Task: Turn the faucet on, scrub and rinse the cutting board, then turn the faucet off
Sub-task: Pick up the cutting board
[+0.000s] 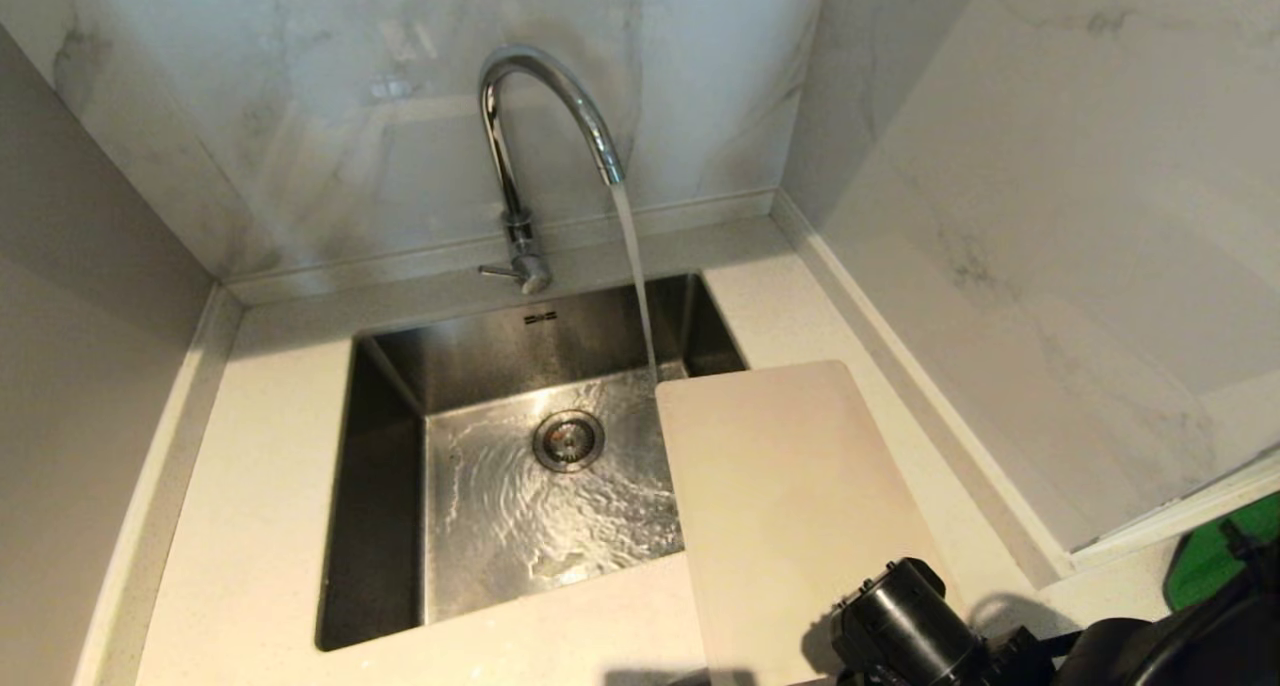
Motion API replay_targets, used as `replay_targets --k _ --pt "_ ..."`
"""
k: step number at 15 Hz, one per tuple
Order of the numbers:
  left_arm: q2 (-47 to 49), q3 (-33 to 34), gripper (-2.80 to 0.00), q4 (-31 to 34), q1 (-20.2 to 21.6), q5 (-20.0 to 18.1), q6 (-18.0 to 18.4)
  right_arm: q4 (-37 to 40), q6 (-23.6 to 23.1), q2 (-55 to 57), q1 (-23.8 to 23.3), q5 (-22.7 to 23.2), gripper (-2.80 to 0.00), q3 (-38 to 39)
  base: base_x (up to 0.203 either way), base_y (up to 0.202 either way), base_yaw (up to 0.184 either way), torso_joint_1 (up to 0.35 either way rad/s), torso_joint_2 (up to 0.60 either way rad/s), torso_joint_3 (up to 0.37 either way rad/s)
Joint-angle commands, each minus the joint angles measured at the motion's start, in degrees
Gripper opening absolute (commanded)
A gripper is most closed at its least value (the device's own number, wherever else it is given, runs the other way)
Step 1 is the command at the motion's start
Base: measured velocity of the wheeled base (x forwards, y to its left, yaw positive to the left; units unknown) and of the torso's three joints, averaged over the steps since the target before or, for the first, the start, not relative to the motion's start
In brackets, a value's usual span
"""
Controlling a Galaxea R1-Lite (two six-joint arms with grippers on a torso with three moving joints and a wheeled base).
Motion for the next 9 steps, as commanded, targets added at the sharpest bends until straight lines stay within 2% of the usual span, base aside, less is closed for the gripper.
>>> replay_targets --k 1,9 --pt "0.1 0.0 -2.8 0.0 0.0 0.0 0.0 0.0 -0.3 1.6 0.0 -0.1 0.0 -0.3 0.0 0.0 0.0 0.0 0.0 0.0" --pt "0.1 0.0 -2.8 0.0 0.0 0.1 0.0 -0.1 -0.4 4.6 0.0 -0.2 0.0 -0.5 0.0 0.0 0.0 0.0 0.0 0.0"
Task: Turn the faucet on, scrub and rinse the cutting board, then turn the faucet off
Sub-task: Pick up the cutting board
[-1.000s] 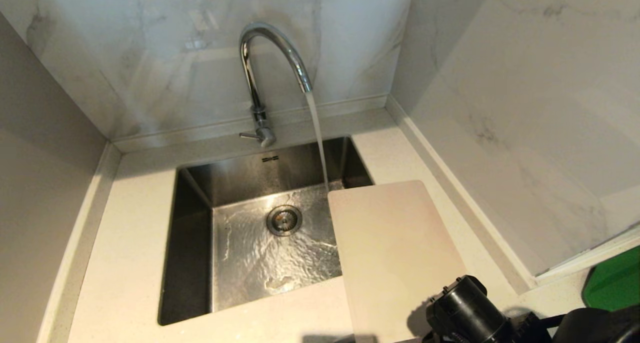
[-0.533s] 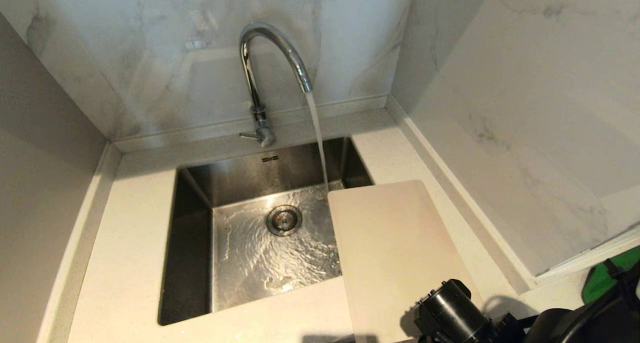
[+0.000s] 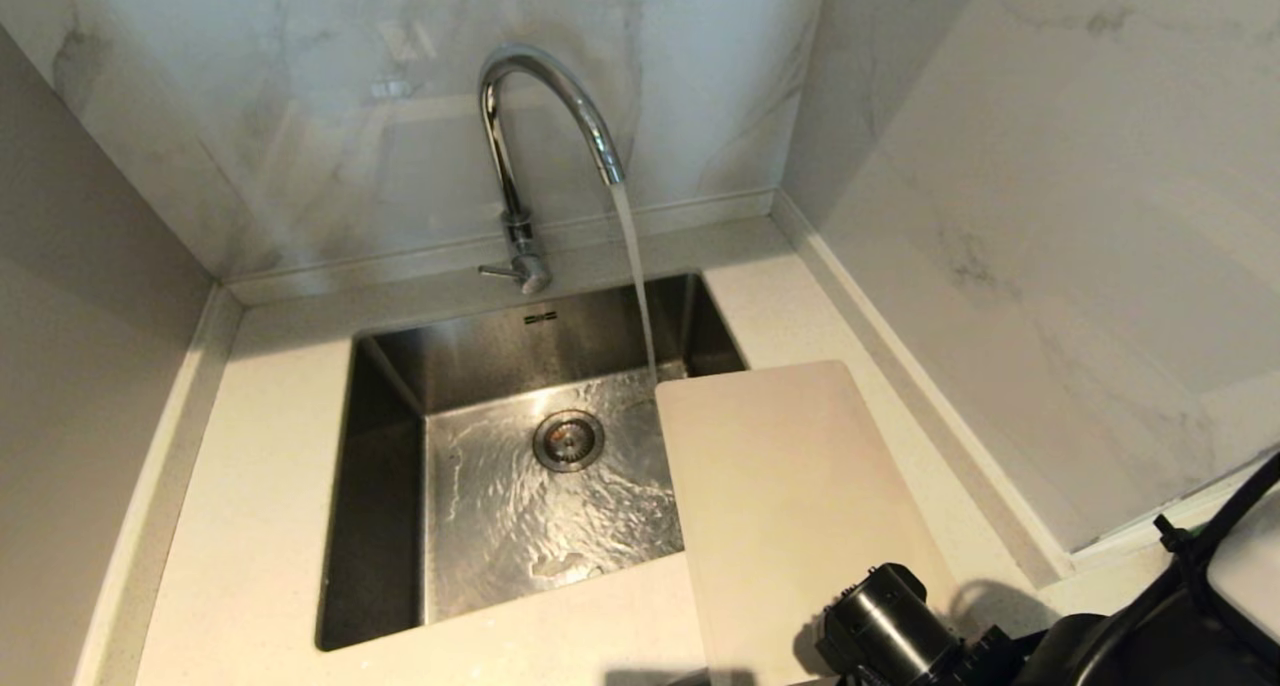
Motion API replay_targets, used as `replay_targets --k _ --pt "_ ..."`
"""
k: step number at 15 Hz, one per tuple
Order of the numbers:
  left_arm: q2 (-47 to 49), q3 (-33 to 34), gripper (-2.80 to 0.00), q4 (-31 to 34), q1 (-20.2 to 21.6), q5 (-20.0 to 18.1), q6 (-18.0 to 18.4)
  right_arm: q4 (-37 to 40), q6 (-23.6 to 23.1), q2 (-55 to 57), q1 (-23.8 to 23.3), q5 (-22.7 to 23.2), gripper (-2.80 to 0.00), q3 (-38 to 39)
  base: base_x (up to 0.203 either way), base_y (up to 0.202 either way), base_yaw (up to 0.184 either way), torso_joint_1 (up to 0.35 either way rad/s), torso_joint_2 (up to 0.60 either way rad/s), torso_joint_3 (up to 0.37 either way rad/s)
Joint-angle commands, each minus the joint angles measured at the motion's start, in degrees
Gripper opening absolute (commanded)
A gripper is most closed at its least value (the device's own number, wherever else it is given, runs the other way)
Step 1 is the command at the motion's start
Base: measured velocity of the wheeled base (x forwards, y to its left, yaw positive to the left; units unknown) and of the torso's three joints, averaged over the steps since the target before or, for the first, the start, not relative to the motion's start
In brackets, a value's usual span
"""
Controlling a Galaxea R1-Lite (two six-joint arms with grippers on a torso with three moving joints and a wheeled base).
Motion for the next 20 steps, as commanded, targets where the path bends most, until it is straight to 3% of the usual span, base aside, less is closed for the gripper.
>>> replay_targets --k 1,6,11,20 --pt "0.1 0.1 -2.8 -0.1 0.0 0.0 0.0 -0.2 -0.3 1.9 0.0 -0.1 0.0 0.1 0.0 0.0 0.0 0.0 0.0 0.0" --pt "0.1 0.1 -2.8 -0.2 0.0 0.0 0.0 -2.4 -0.3 5.9 0.0 -1.3 0.0 0.3 0.0 0.0 0.0 0.0 0.0 0.0" --pt "0.1 0.1 -2.8 -0.2 0.0 0.0 0.0 -9.5 -0.3 11.2 0.0 -1.4 0.0 1.9 0.0 0.0 0.0 0.0 0.0 0.0" --pt "0.1 0.1 -2.8 -0.2 0.0 0.0 -0.1 -13.0 -0.4 14.2 0.0 -1.4 0.0 2.2 0.0 0.0 0.0 0.0 0.0 0.0"
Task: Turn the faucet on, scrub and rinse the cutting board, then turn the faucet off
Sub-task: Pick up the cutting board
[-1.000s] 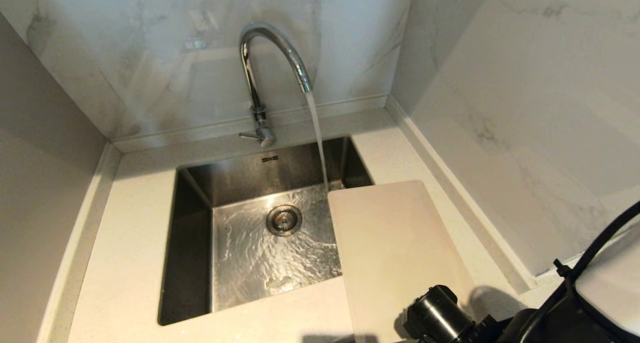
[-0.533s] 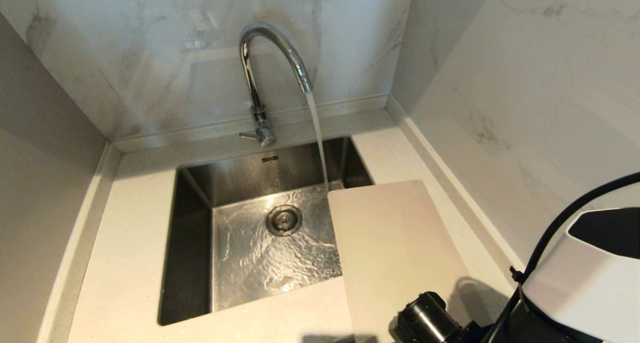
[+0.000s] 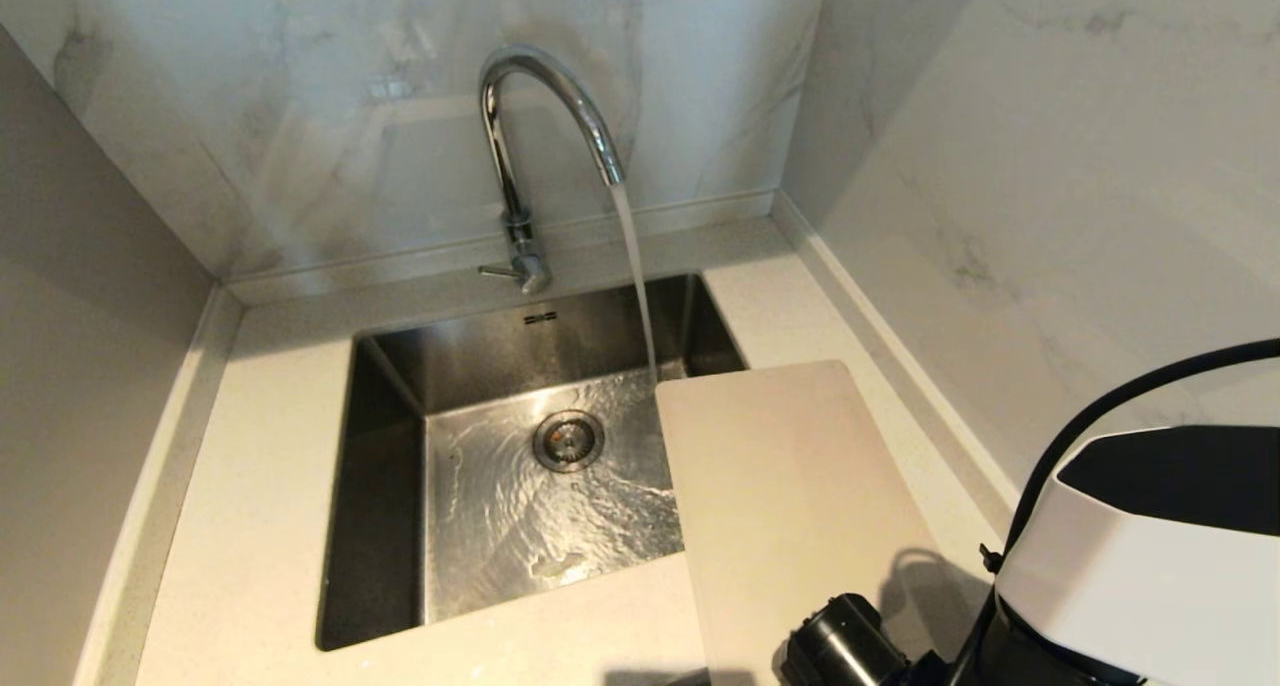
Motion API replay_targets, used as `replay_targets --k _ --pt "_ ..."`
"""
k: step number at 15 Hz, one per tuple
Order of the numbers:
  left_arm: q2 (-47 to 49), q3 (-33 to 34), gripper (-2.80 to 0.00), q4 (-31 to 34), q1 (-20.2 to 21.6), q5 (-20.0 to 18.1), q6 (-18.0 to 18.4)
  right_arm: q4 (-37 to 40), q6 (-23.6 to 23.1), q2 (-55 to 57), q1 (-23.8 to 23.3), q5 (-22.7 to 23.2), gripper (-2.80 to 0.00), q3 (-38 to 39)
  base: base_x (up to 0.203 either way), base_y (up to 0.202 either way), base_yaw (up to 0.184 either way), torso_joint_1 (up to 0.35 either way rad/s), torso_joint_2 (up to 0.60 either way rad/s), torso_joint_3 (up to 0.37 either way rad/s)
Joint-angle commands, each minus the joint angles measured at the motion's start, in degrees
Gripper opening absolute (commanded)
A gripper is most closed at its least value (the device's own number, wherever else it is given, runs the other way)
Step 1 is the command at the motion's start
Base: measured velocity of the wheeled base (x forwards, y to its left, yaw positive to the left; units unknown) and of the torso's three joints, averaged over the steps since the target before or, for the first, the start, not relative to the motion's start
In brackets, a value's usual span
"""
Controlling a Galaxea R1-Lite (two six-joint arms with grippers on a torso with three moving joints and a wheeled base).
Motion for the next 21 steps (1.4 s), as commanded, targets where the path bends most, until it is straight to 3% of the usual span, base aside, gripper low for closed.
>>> replay_targets --k 1,6,7,21 --pt "0.1 0.1 -2.8 0.0 0.0 0.0 0.0 -0.2 -0.3 0.7 0.0 0.1 0.0 0.3 0.0 0.0 0.0 0.0 0.0 0.0" --pt "0.1 0.1 -2.8 0.0 0.0 0.0 -0.1 -4.7 -0.5 3.0 0.1 0.0 0.0 2.2 0.0 0.0 0.0 0.0 0.0 0.0" --pt "0.1 0.1 -2.8 0.0 0.0 0.0 -0.1 -5.3 -0.5 3.3 0.0 0.0 -2.8 2.4 0.0 0.0 0.0 0.0 0.0 0.0" --pt "0.1 0.1 -2.8 0.0 0.0 0.0 0.0 -5.4 -2.8 1.3 0.0 -1.6 -2.8 2.4 0.0 0.0 0.0 0.0 0.0 0.0"
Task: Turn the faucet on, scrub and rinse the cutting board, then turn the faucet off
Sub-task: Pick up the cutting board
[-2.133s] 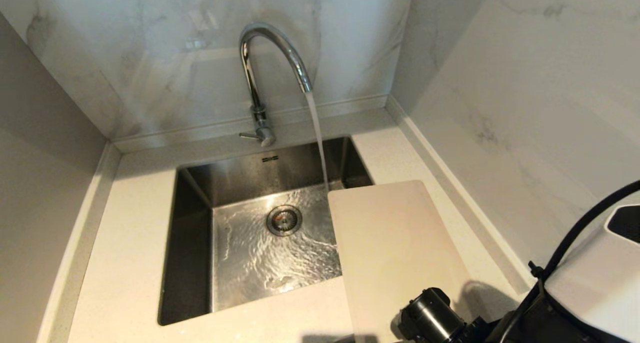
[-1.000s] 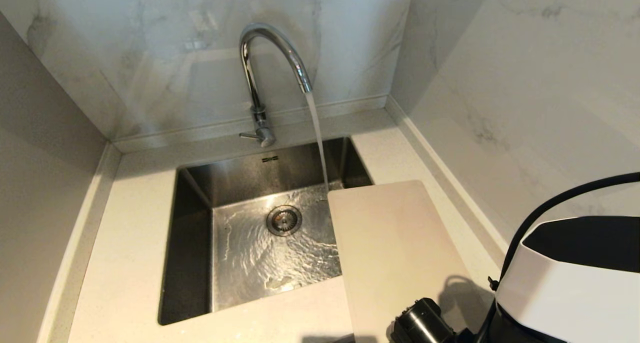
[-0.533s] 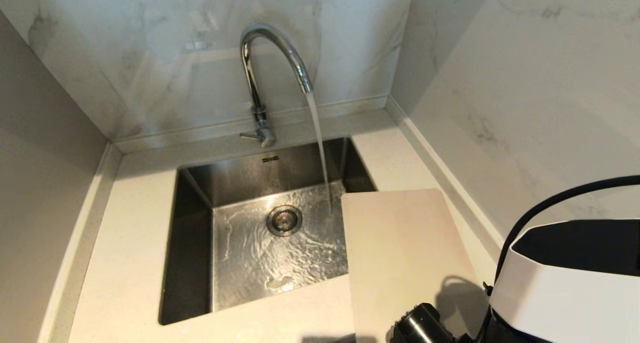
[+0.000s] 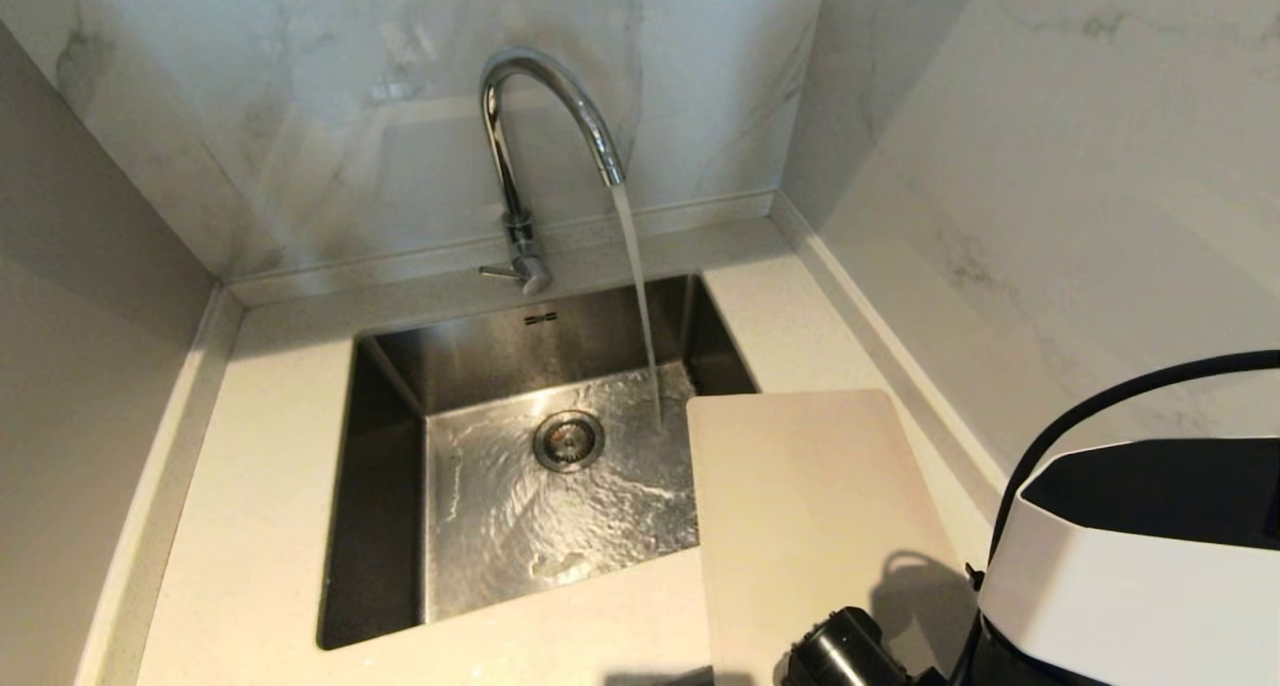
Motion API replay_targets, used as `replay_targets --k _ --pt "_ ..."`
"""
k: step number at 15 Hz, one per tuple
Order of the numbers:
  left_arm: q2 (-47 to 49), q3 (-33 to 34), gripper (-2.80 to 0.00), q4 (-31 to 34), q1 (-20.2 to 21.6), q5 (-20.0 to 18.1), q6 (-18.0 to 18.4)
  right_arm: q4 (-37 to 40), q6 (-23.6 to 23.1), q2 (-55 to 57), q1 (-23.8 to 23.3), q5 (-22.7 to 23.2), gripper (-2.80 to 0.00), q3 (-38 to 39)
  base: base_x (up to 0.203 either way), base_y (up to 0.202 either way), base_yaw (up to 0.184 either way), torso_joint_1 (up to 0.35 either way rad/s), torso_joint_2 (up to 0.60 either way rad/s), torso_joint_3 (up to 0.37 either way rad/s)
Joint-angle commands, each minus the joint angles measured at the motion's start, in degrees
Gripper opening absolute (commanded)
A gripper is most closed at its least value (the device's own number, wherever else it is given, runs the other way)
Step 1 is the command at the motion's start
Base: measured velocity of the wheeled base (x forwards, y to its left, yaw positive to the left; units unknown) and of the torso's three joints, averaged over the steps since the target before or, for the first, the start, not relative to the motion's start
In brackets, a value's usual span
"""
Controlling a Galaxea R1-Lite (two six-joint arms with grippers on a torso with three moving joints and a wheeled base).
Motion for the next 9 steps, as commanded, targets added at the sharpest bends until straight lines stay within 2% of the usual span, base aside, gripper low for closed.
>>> replay_targets --k 1,5,9 --pt "0.1 0.1 -2.8 0.0 0.0 0.0 0.0 -0.1 -2.0 -2.4 0.0 -0.2 -2.8 -0.4 0.0 0.0 0.0 0.0 0.0 0.0" --pt "0.1 0.1 -2.8 0.0 0.0 0.0 0.0 4.5 -7.1 -10.3 0.1 -3.7 -2.8 -1.4 0.0 0.0 0.0 0.0 0.0 0.0" --pt "0.1 0.1 -2.8 0.0 0.0 0.0 0.1 23.7 -8.4 -21.2 0.1 -7.4 -2.8 -6.7 0.0 0.0 0.0 0.0 0.0 0.0"
